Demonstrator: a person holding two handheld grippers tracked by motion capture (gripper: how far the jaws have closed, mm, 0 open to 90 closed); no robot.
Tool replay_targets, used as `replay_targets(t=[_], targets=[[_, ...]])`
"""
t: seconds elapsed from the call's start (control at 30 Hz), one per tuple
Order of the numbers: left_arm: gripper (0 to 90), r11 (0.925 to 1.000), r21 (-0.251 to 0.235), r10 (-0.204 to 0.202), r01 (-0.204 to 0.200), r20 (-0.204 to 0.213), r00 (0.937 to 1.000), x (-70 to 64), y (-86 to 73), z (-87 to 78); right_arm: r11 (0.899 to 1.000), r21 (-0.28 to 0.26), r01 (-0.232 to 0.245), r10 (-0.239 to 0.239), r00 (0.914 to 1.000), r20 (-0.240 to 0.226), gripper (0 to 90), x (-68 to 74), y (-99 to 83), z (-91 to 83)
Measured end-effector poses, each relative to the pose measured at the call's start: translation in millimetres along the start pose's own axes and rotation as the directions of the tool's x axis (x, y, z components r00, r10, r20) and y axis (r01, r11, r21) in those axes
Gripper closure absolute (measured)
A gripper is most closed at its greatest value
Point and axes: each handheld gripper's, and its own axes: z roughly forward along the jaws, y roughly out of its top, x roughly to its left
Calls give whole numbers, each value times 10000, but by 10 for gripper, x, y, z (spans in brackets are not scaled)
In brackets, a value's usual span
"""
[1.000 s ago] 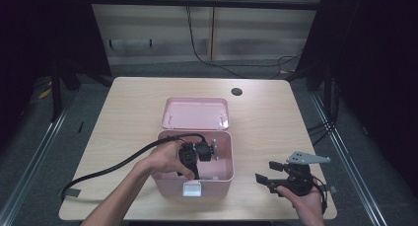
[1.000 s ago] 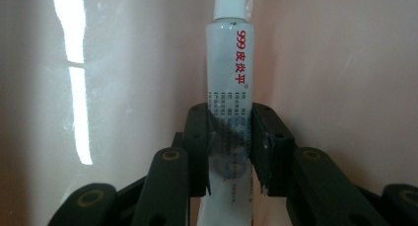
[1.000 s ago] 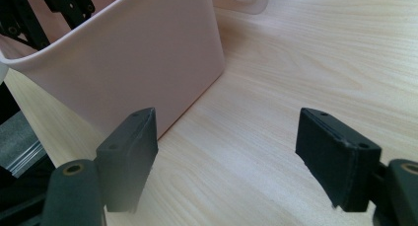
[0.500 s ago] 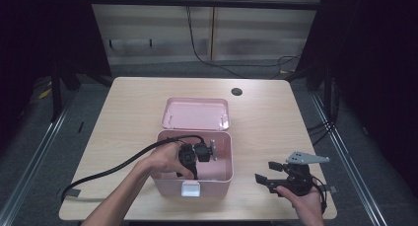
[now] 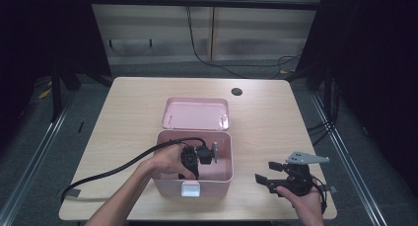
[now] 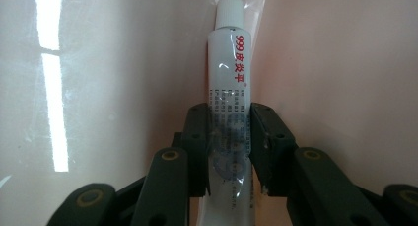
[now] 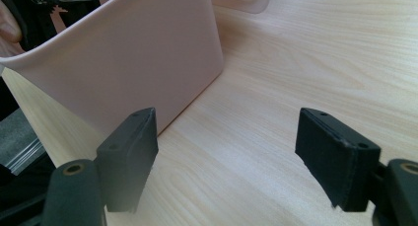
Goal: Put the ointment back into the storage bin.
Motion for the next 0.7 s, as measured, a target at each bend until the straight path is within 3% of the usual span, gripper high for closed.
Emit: replay_targets(t=[0.37,0.7], targets=[[693,9999,117,-108,109,-68,9999,22,11,22,10000,-11,4,-4,10000,29,239,0,0,-2],[659,9992,-194,-363,358,-254,9990,26,3,-46,10000,-13,29,-29,10000,1,232,0,1,1]])
